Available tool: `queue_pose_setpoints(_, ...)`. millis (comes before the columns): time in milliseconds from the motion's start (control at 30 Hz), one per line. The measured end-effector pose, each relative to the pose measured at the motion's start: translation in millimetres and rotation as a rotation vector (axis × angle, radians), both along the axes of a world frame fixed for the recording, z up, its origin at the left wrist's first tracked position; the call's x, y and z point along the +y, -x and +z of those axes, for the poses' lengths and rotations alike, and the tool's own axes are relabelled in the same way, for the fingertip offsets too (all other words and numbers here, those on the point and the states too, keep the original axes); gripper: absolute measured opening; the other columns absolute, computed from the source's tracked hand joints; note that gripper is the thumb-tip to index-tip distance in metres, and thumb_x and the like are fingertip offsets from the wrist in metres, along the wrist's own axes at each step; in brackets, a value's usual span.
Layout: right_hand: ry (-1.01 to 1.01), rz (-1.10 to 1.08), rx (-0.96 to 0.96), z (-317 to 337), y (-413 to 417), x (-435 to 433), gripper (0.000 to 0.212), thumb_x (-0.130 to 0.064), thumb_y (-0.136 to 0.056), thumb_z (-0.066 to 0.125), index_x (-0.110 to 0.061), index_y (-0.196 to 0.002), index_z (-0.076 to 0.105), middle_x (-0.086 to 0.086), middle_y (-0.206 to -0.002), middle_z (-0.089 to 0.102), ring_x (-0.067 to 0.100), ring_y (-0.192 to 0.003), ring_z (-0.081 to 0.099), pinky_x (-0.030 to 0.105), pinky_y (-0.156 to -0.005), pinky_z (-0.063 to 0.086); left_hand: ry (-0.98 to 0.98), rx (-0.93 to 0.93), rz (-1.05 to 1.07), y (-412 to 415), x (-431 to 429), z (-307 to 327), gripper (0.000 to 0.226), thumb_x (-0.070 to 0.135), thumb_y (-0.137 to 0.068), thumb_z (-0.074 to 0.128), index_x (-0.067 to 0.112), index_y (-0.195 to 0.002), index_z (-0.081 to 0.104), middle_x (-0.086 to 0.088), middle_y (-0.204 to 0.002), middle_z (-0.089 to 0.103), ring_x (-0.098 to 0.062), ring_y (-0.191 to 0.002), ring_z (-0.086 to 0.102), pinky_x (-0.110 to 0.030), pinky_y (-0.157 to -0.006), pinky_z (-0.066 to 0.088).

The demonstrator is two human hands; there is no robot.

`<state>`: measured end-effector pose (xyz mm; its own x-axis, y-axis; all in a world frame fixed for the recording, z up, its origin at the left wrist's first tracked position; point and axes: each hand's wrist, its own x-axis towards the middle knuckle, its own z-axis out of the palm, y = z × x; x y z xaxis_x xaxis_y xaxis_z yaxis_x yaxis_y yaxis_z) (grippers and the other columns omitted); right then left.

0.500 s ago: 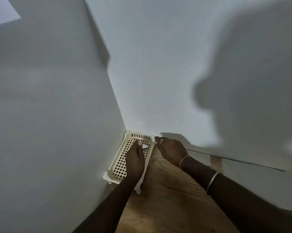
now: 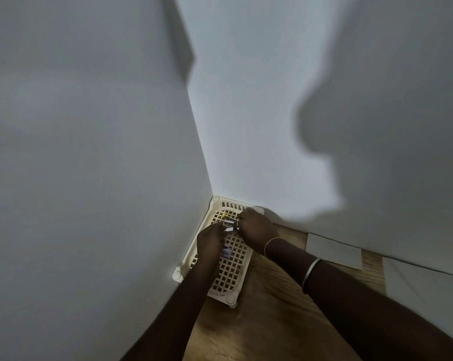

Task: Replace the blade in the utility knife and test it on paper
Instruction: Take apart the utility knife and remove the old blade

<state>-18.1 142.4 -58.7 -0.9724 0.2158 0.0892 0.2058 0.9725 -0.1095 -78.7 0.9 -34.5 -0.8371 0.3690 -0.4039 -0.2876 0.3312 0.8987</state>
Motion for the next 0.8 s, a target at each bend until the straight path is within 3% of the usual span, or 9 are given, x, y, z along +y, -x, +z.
queue_pose_setpoints(67, 0.026, -0.004, -0.031, -6, 1, 0, 0.022, -0.024, -0.096, 0.057, -0.020, -0.108, 0.074, 0.003, -0.105, 0.067, 0.029, -0.110, 0.055, 0.039, -0.079, 0.055, -0.003, 0.016, 0.012, 4, -4, 0, 0.026, 0.017, -0.100, 0.057, 0.025, -0.085, 0.076, -0.002, -0.094, 0.080, -0.011, -0.079, 0.076, -0.034, -0.079, 0.060)
queue_pose_setpoints(167, 0.058, -0.013, -0.047, -11, 1, 1, 0.019, -0.022, -0.094, 0.059, -0.019, -0.107, 0.073, 0.004, -0.108, 0.066, 0.030, -0.111, 0.055, 0.042, -0.080, 0.056, -0.087, -0.027, 0.098, 3, -15, -2, 0.024, 0.024, -0.100, 0.058, 0.027, -0.085, 0.075, 0.006, -0.083, 0.080, -0.009, -0.074, 0.077, -0.031, -0.073, 0.058)
queue_pose_setpoints(300, 0.143, -0.075, -0.033, -12, 2, 1, 0.011, -0.013, -0.089, 0.063, -0.015, -0.096, 0.072, 0.007, -0.105, 0.067, 0.028, -0.108, 0.058, 0.039, -0.080, 0.055, -0.147, 0.018, 0.120, -7, -26, -1, 0.023, 0.026, -0.104, 0.055, 0.026, -0.093, 0.075, 0.010, -0.088, 0.080, -0.009, -0.082, 0.077, -0.029, -0.076, 0.059)
queue_pose_setpoints(400, 0.498, -0.300, 0.099, -4, -1, -2, 0.007, -0.017, -0.089, 0.065, -0.020, -0.091, 0.071, 0.002, -0.100, 0.068, 0.020, -0.094, 0.063, 0.036, -0.077, 0.055, -0.156, 0.074, 0.119, -20, -28, 7, 0.020, 0.024, -0.104, 0.055, 0.022, -0.097, 0.074, 0.006, -0.090, 0.080, -0.015, -0.084, 0.078, -0.025, -0.070, 0.059)
queue_pose_setpoints(500, 0.800, -0.446, 0.258, 11, -12, -3, 0.004, -0.015, -0.088, 0.073, -0.015, -0.091, 0.072, 0.001, -0.094, 0.073, 0.016, -0.085, 0.066, 0.028, -0.076, 0.049, -0.126, 0.088, 0.138, -36, -22, 13, 0.016, 0.019, -0.102, 0.058, 0.017, -0.103, 0.074, -0.003, -0.102, 0.078, -0.026, -0.095, 0.075, -0.044, -0.086, 0.060)
queue_pose_setpoints(567, 1.043, -0.458, 0.334, 29, -29, -4, 0.011, -0.006, -0.087, 0.074, -0.003, -0.097, 0.073, 0.009, -0.097, 0.076, 0.022, -0.090, 0.070, 0.033, -0.082, 0.055, -0.101, 0.059, 0.118, -49, -14, 17, 0.016, 0.015, -0.100, 0.059, 0.016, -0.105, 0.074, -0.004, -0.106, 0.077, -0.026, -0.100, 0.072, -0.045, -0.091, 0.058)
queue_pose_setpoints(667, 1.315, -0.407, 0.417, 57, -65, -8, 0.014, 0.004, -0.092, 0.066, 0.008, -0.105, 0.069, 0.020, -0.099, 0.074, 0.022, -0.088, 0.067, 0.027, -0.080, 0.055, -0.232, -0.175, 0.028, -73, -2, 28, 0.016, 0.009, -0.099, 0.060, 0.008, -0.101, 0.075, -0.009, -0.097, 0.076, -0.025, -0.094, 0.069, -0.033, -0.076, 0.055)
queue_pose_setpoints(733, 1.422, -0.356, 0.434, 75, -94, -10, 0.011, 0.004, -0.095, 0.062, 0.006, -0.103, 0.069, 0.015, -0.092, 0.073, 0.017, -0.083, 0.064, 0.022, -0.075, 0.053, -0.384, -0.342, -0.050, -91, 6, 40, 0.019, 0.010, -0.103, 0.056, 0.005, -0.108, 0.074, -0.011, -0.103, 0.077, -0.023, -0.096, 0.072, -0.031, -0.081, 0.057)
queue_pose_setpoints(800, 1.512, -0.311, 0.455, 91, -123, -11, 0.010, 0.002, -0.097, 0.060, 0.001, -0.100, 0.069, 0.009, -0.088, 0.072, 0.014, -0.081, 0.064, 0.025, -0.076, 0.052, -0.481, -0.387, -0.123, -110, 13, 51, 0.022, 0.015, -0.106, 0.053, 0.009, -0.107, 0.074, -0.008, -0.106, 0.078, -0.020, -0.097, 0.075, -0.034, -0.087, 0.059)
